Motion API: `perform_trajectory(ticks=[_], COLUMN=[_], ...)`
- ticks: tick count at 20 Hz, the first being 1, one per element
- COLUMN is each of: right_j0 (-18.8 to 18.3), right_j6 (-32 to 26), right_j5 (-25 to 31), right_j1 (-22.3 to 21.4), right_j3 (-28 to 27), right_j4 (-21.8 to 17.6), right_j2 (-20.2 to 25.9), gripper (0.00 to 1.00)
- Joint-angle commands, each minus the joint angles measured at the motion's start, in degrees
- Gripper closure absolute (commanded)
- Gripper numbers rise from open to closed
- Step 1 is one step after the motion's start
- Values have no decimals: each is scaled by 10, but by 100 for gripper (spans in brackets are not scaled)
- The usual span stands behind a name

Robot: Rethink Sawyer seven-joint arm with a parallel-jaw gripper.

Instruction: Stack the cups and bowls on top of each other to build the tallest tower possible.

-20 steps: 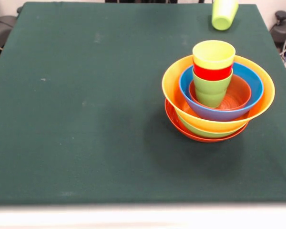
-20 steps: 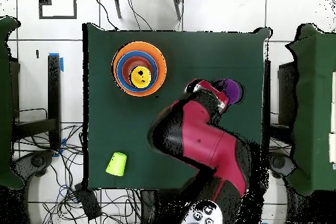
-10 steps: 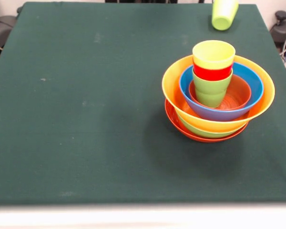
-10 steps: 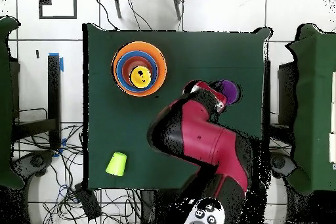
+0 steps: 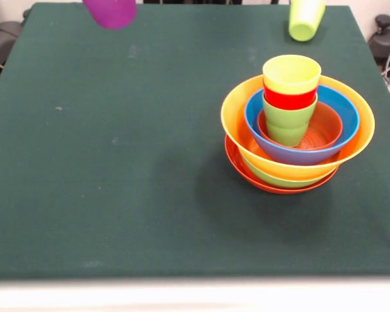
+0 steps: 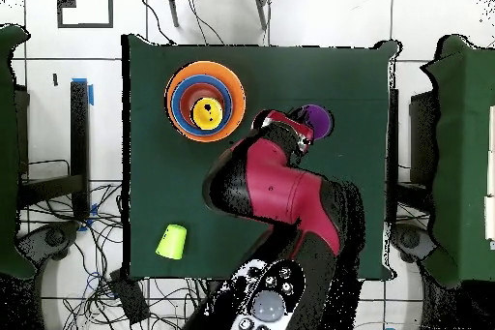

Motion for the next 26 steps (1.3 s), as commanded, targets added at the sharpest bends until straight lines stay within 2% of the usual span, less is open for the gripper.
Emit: perform_trajectory(ticks=[1, 7, 10, 22, 26], right_j0=[17, 31, 35, 93, 105], right_j6=[36, 52, 54, 49, 49], right_j5=[-21, -43, -34, 152, 181], right_j1=[75, 128, 135, 91, 80], right_j3=[-36, -64, -73, -113, -117], right_j4=[-18, 5, 11, 59, 60], right_j2=[56, 41, 41, 3, -5], gripper=[100, 100, 100, 100, 100])
